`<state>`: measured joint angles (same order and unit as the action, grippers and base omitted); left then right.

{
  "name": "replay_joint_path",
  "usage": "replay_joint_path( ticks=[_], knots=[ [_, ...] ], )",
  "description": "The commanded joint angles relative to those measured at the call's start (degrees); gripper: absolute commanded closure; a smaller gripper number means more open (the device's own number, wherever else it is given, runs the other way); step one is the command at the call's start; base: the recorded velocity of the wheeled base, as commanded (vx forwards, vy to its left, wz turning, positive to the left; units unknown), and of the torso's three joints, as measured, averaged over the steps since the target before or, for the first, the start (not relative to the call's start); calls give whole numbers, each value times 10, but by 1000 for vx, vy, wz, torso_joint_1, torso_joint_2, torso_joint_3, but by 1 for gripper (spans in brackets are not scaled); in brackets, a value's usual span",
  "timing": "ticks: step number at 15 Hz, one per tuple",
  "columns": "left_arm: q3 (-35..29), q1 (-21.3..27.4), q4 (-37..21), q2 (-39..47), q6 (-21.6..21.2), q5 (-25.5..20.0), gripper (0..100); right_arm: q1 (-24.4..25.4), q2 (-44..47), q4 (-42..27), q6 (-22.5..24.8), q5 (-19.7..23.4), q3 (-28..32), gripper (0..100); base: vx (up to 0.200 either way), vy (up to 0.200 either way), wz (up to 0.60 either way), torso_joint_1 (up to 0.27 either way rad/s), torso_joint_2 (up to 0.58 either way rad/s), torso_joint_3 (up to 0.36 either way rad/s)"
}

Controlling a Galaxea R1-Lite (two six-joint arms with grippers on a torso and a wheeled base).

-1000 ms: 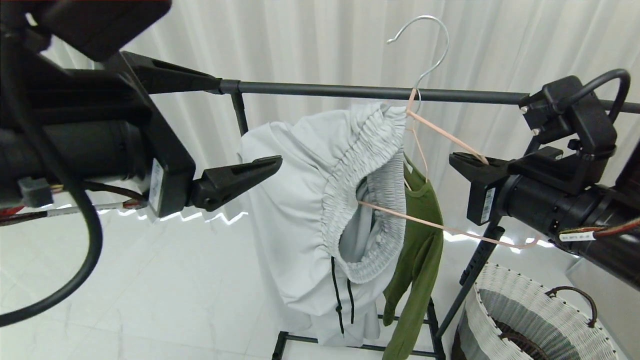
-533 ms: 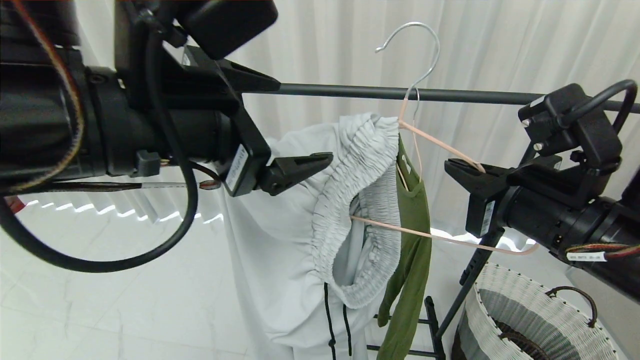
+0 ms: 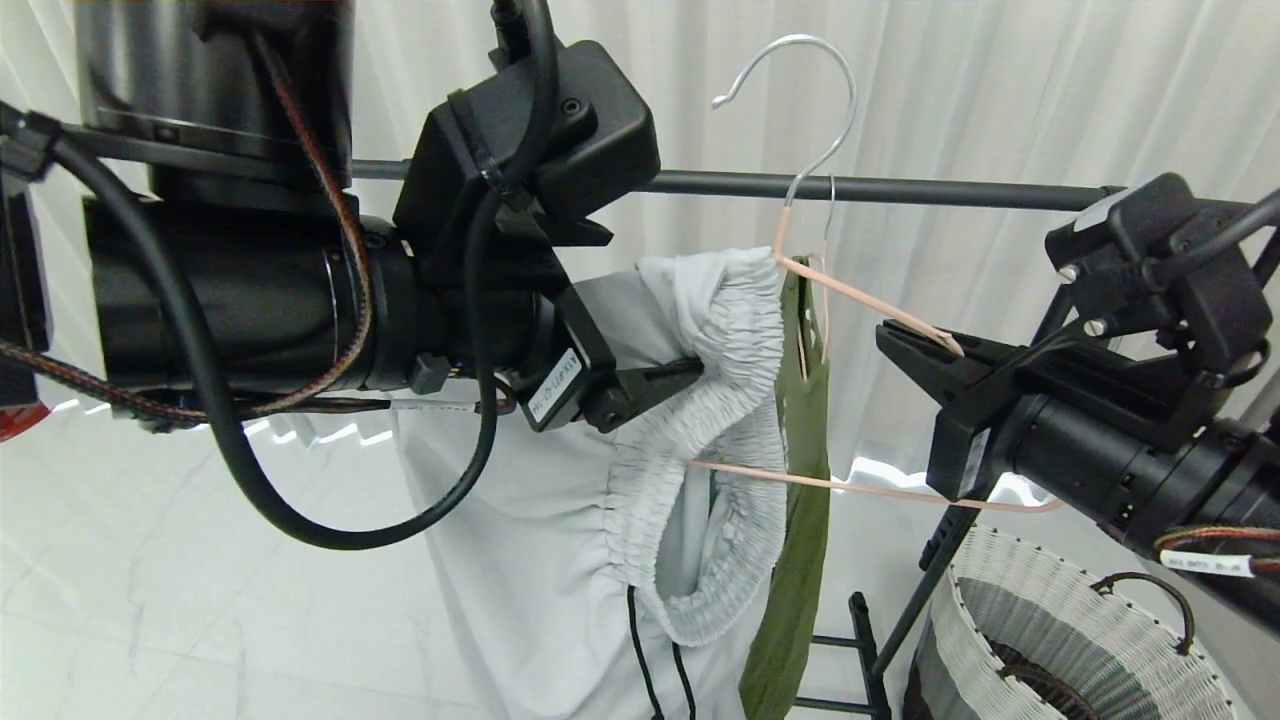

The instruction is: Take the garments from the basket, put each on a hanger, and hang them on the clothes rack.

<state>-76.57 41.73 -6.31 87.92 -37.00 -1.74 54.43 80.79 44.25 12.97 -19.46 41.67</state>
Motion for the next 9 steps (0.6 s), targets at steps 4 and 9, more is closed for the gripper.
replay_joint_path(
  ticks=[4,9],
  knots=[
    [3,-1,0,3,1,0,0,17,1,8,1,0,2,100,0,0,0,0,0,0],
    [18,0,0,-3,1,-1,100,21,-1,12,8,0,3,100,0,0,0,0,0,0]
  ],
)
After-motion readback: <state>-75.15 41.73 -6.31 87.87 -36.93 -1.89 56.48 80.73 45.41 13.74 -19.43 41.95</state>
